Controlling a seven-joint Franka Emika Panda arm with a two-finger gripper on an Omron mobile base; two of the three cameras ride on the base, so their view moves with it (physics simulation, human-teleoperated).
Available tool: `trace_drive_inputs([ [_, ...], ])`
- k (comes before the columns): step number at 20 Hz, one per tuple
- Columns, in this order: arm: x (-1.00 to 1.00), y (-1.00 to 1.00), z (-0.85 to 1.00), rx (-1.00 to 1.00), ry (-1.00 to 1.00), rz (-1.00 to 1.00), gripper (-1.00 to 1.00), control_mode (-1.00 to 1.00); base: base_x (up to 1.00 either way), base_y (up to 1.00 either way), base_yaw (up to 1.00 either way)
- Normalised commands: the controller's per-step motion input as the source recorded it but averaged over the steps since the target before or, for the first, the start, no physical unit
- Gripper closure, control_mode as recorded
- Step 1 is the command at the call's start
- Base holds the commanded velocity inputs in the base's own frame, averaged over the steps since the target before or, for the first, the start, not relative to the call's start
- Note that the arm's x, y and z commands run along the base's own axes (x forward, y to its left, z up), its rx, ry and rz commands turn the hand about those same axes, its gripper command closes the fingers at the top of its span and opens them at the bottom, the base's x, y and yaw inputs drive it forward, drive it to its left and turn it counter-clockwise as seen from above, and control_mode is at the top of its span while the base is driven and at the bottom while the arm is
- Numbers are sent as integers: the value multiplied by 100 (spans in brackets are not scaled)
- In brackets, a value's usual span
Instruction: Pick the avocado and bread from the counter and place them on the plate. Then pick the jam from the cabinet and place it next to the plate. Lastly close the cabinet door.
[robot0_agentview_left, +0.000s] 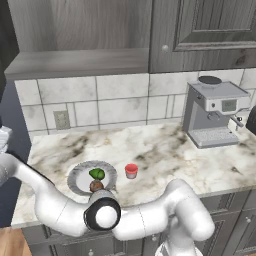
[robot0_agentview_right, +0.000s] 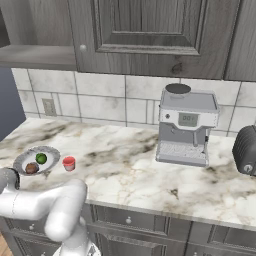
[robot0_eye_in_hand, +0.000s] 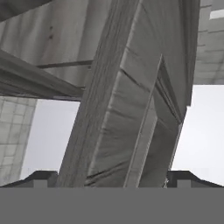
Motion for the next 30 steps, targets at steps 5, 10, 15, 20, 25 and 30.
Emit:
trace_drive_inputs([
  [5, -76, -100, 3, 19, 0, -7, -100, -100, 0, 0, 0],
  [10, -52, -100, 48, 31, 0, -8, -100, -100, 0, 0, 0],
  [15, -18, -100, 80, 33, 2, -8, -100, -100, 0, 0, 0],
  [20, -6, -100, 65, 36, 5, 0, -100, -100, 0, 0, 0],
  [25, 0, -100, 71, 43, 13, 0, -100, -100, 0, 0, 0],
  [30, 1, -100, 75, 42, 16, 0, -100, -100, 0, 0, 0],
])
